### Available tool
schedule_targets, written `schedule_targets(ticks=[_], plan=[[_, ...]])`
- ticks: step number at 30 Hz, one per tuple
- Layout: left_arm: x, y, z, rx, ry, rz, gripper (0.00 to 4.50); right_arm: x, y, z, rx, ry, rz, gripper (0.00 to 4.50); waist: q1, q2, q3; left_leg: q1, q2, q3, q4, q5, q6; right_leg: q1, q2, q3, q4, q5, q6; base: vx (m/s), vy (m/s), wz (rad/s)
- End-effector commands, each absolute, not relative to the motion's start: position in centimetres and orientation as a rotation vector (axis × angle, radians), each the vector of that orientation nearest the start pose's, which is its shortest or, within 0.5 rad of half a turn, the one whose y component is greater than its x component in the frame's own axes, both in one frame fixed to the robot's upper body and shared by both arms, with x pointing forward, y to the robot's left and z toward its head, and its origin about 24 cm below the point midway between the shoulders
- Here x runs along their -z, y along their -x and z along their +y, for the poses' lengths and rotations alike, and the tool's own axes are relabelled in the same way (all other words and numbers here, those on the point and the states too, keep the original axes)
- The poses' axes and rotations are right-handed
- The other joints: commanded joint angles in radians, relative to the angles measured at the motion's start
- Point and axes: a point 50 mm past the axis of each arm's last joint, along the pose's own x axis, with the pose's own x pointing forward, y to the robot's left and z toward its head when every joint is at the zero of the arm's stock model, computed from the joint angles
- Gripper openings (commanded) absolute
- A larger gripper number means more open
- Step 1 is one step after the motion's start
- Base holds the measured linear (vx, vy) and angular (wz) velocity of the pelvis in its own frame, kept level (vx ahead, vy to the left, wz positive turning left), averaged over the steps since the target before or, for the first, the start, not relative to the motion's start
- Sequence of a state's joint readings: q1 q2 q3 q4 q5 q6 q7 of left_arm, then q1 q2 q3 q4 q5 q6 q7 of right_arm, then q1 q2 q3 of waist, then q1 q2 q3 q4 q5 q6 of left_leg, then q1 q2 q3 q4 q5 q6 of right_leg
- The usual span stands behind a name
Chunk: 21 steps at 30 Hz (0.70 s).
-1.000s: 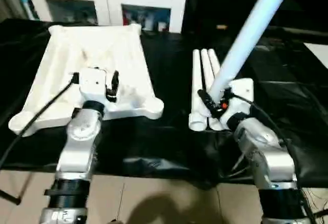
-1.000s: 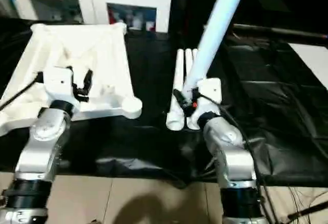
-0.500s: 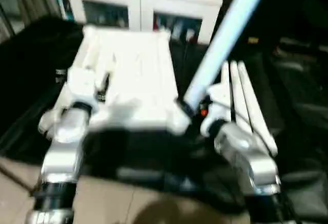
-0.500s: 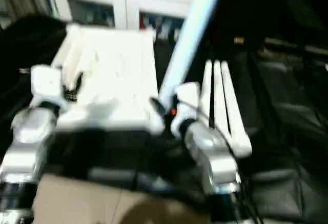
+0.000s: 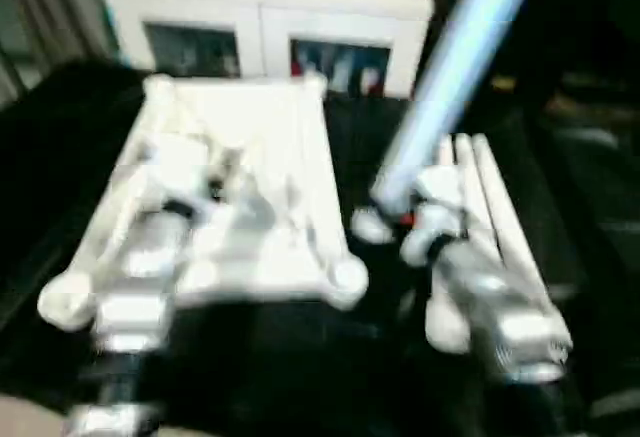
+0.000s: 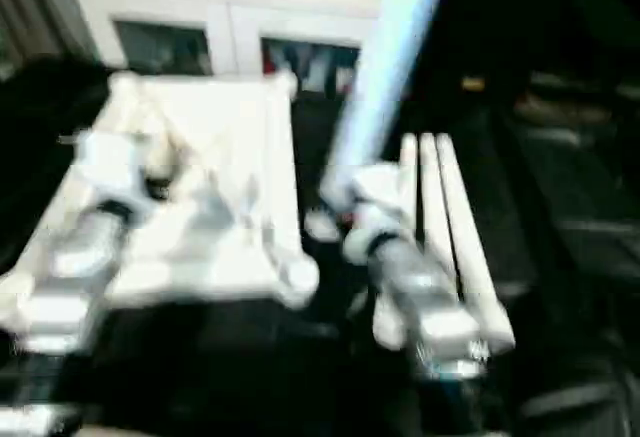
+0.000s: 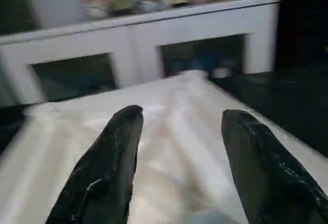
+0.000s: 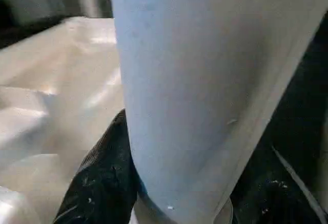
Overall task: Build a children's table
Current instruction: Insert table leg to table base
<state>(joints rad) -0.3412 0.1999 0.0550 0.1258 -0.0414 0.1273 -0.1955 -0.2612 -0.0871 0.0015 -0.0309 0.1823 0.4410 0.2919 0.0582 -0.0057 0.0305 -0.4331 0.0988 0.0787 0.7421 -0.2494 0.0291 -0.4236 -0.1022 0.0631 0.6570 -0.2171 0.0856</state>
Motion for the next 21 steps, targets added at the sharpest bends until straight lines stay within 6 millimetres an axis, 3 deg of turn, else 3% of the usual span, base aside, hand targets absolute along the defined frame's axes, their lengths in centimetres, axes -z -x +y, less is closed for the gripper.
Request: schedule_targets(ticks=[1,2,3,4,5,6,7,8,9,10,11,12,13,14,15,16,17,18,19,20,21], plan=[[-10.3,-31.7,17.8,0.178,-0.164,-0.083,2.78,-8.5,-29.4,-12.0,-0.426,-0.111,0.13,1.89,0.024,-0.027,-0.052,-0.006,0.031,-0.019,0.0,-0.191,-0.068,0.103,-0.126,0.175,-0.16,-0.073,-0.188,-0.091,0.225,-0.54],[-10.3,-31.7,17.8,0.177,-0.163,-0.082,2.78,-8.6,-29.4,-12.0,-0.425,-0.105,0.126,1.89,0.016,-0.024,-0.045,0.012,0.031,-0.016,-0.026,-0.182,-0.062,0.098,-0.089,0.179,-0.167,-0.162,-0.211,-0.091,0.225,-0.54],[-10.3,-31.7,17.8,0.176,-0.163,-0.081,2.78,-8.6,-29.4,-12.0,-0.423,-0.101,0.123,1.89,0.001,0.004,-0.044,0.081,0.03,0.012,-0.123,-0.142,-0.015,0.051,0.028,0.141,-0.15,-0.259,-0.18,-0.116,0.247,-0.44],[-10.3,-31.7,17.7,0.171,-0.152,-0.087,2.78,-8.7,-29.4,-12.1,-0.417,-0.109,0.123,1.89,-0.048,0.041,-0.044,0.159,0.056,0.006,-0.205,-0.2,0.097,-0.051,0.11,-0.005,-0.034,-0.289,-0.131,-0.129,0.244,-0.47],[-10.1,-31.7,17.8,0.132,-0.182,-0.077,2.78,-8.8,-29.5,-12.2,-0.411,-0.094,0.114,1.89,-0.077,0.025,-0.052,0.119,0.062,-0.031,-0.233,-0.156,0.226,-0.022,0.097,-0.067,0.045,-0.204,-0.133,-0.129,0.244,-0.47],[-10.0,-31.7,17.7,0.128,-0.19,-0.076,2.78,-8.9,-29.6,-12.2,-0.412,-0.09,0.112,1.89,-0.079,0.046,-0.042,0.116,0.089,-0.028,-0.244,-0.045,0.319,-0.029,0.065,-0.126,0.074,-0.134,-0.149,-0.124,0.224,-0.16],[-10.0,-31.6,17.6,0.129,-0.201,-0.078,2.78,-8.9,-29.6,-12.2,-0.417,-0.089,0.11,1.89,-0.083,0.027,-0.04,0.118,0.129,-0.029,-0.229,0.014,0.335,-0.015,0.037,-0.14,0.052,-0.064,-0.177,-0.119,0.168,0.05],[-9.9,-31.5,17.5,0.129,-0.209,-0.079,2.78,-8.9,-29.6,-12.3,-0.42,-0.09,0.111,1.89,-0.078,0.027,-0.038,0.109,0.138,-0.036,-0.228,0.013,0.303,0.006,0.023,-0.138,0.035,-0.037,-0.19,-0.119,0.168,0.05],[-9.9,-31.5,17.4,0.126,-0.211,-0.078,2.78,-8.9,-29.5,-12.3,-0.42,-0.09,0.113,1.89,-0.066,0.007,-0.043,0.095,0.173,-0.051,-0.231,-0.089,0.151,0.053,-0.037,-0.092,-0.022,0.005,-0.226,-0.128,0.138,0.02],[-9.8,-31.5,17.4,0.122,-0.21,-0.073,2.78,-8.9,-29.5,-12.4,-0.42,-0.089,0.114,1.89,-0.071,0.02,-0.046,0.097,0.183,-0.057,-0.24,-0.27,-0.058,0.058,-0.031,-0.092,-0.033,-0.021,-0.272,-0.137,0.123,0.08],[-9.7,-31.4,17.3,0.116,-0.203,-0.063,2.78,-8.9,-29.6,-12.4,-0.421,-0.087,0.115,1.89,-0.085,0.029,-0.04,0.093,0.21,-0.08,-0.266,-0.376,-0.13,0.062,-0.012,-0.107,-0.014,-0.062,-0.248,-0.137,0.123,0.08],[-9.7,-31.4,17.4,0.104,-0.199,-0.071,2.78,-8.9,-29.6,-12.6,-0.419,-0.082,0.118,1.89,-0.094,0.043,-0.035,0.091,0.247,-0.115,-0.313,-0.524,-0.189,0.053,0.012,-0.126,0.034,-0.13,-0.133,-0.126,0.07,0.04],[-9.7,-31.4,17.4,0.095,-0.186,-0.064,2.78,-8.9,-29.7,-12.7,-0.417,-0.081,0.12,1.89,-0.09,0.037,-0.031,0.087,0.261,-0.11,-0.334,-0.593,-0.181,0.036,0.026,-0.127,0.082,-0.135,-0.07,-0.103,-0.01,0.16],[-9.6,-31.4,17.4,0.09,-0.178,-0.059,2.78,-8.9,-29.7,-12.8,-0.416,-0.081,0.12,1.89,-0.082,0.04,-0.027,0.076,0.244,-0.083,-0.336,-0.612,-0.161,0.034,0.03,-0.129,0.091,-0.12,-0.068,-0.103,-0.01,0.16],[-9.6,-31.5,17.4,0.09,-0.188,-0.057,2.78,-8.9,-29.8,-13.0,-0.413,-0.073,0.12,1.89,-0.076,0.043,-0.031,0.077,0.198,-0.046,-0.321,-0.618,-0.115,0.038,0.023,-0.125,0.061,-0.089,-0.085,-0.082,-0.085,0.22],[-9.6,-31.5,17.3,0.078,-0.208,-0.045,2.78,-8.9,-30.0,-13.3,-0.406,-0.066,0.119,1.89,-0.075,0.024,-0.047,0.102,0.149,-0.029,-0.278,-0.551,-0.085,0.033,-0.006,-0.102,-0.016,-0.067,-0.119,-0.07,-0.139,0.09],[-9.6,-31.5,17.3,0.078,-0.208,-0.045,2.78,-8.9,-30.0,-13.3,-0.406,-0.066,0.119,1.89,-0.068,0.006,-0.059,0.074,0.091,0.0,-0.216,-0.396,-0.087,0.06,-0.073,-0.067,-0.077,-0.028,-0.167,-0.07,-0.139,0.09],[-9.5,-31.6,17.4,0.066,-0.214,-0.036,2.78,-9.0,-30.2,-13.6,-0.401,-0.057,0.118,1.89,-0.05,-0.012,-0.051,0.039,0.077,0.016,-0.181,-0.299,-0.073,0.079,-0.131,-0.047,-0.118,-0.093,-0.177,-0.061,-0.123,-0.15],[-9.4,-31.7,17.5,0.061,-0.215,-0.034,2.78,-9.0,-30.2,-13.7,-0.4,-0.049,0.118,1.89,-0.01,-0.035,-0.051,0.018,0.089,0.016,-0.137,-0.08,-0.032,0.105,-0.186,-0.029,-0.137,-0.172,-0.126,-0.068,-0.079,-0.26],[-9.5,-31.7,17.5,0.06,-0.216,-0.034,2.78,-9.0,-30.3,-13.8,-0.399,-0.048,0.118,1.89,0.002,-0.031,-0.048,0.024,0.096,0.013,-0.14,-0.03,-0.028,0.097,-0.177,-0.036,-0.14,-0.214,-0.127,-0.068,-0.079,-0.26],[-9.5,-31.8,17.5,0.054,-0.22,-0.037,2.78,-9.1,-30.4,-14.1,-0.398,-0.047,0.119,1.89,0.006,-0.023,-0.041,0.021,0.105,0.018,-0.177,-0.022,-0.034,0.097,-0.128,-0.067,-0.133,-0.297,-0.151,-0.061,-0.052,-0.24]])
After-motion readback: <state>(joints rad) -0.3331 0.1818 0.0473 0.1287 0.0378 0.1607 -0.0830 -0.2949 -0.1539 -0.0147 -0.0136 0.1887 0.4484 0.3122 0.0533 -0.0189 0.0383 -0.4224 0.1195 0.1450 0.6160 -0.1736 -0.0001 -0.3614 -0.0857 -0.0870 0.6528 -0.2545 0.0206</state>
